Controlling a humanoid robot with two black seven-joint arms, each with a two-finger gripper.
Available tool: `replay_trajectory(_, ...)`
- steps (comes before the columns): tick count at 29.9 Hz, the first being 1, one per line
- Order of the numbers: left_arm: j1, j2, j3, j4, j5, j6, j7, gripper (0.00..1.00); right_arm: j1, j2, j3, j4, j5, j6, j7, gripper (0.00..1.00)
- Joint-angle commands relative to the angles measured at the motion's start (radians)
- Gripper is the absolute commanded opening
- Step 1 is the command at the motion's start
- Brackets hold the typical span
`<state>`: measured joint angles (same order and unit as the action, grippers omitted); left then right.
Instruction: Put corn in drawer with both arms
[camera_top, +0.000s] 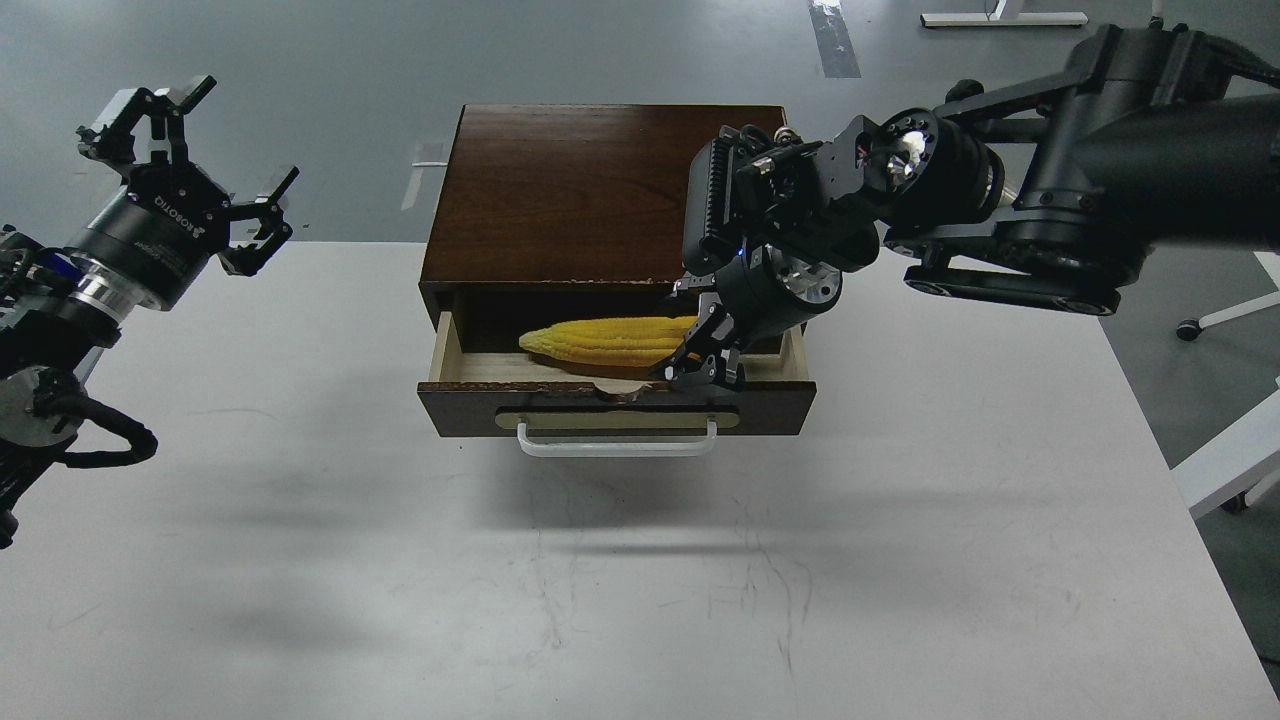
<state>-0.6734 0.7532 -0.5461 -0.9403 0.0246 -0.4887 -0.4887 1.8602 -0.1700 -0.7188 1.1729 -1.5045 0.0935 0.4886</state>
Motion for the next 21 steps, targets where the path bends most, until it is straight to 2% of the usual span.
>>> replay_trajectory(1,0.0,0.002,0.0,0.0,0.0,0.0,0.0,0.98,0.017,-0.015,0.041,0.004,0.015,0.0,0.0,0.63)
replay_trajectory(5,0.0,0.0,0.0,0.0,0.0,0.0,0.0,0.98,0.057,-0.046,0.081,0.013,0.111,0.002,0.0,0.66)
replay_trajectory(7,0.0,0.0,0.0,0.0,0.0,0.0,0.0,0.98,0.089,-0.055,0.097,0.013,0.217,0.002,0.0,0.71)
replay_trajectory(11,0.0,0.002,0.0,0.0,0.0,0.0,0.0,0.98,0.102,-0.1,0.148,0.01,0.341,0.002,0.0,0.75)
replay_trajectory(13,0.0,0.002,0.0,0.0,0.0,0.0,0.0,0.98,0.094,-0.143,0.183,-0.001,0.461,0.003,0.0,0.84)
replay_trajectory(15,0.0,0.002,0.0,0.0,0.0,0.0,0.0,0.98,0.091,-0.17,0.194,-0.006,0.528,0.002,0.0,0.87)
replay_trajectory(17,0.0,0.002,0.0,0.0,0.0,0.0,0.0,0.98,0.07,-0.218,0.222,-0.007,0.645,-0.003,0.0,0.93)
replay_trajectory(21,0.0,0.002,-0.001,0.0,0.0,0.0,0.0,0.98,-0.051,-0.327,0.324,-0.009,0.894,0.0,0.0,0.93)
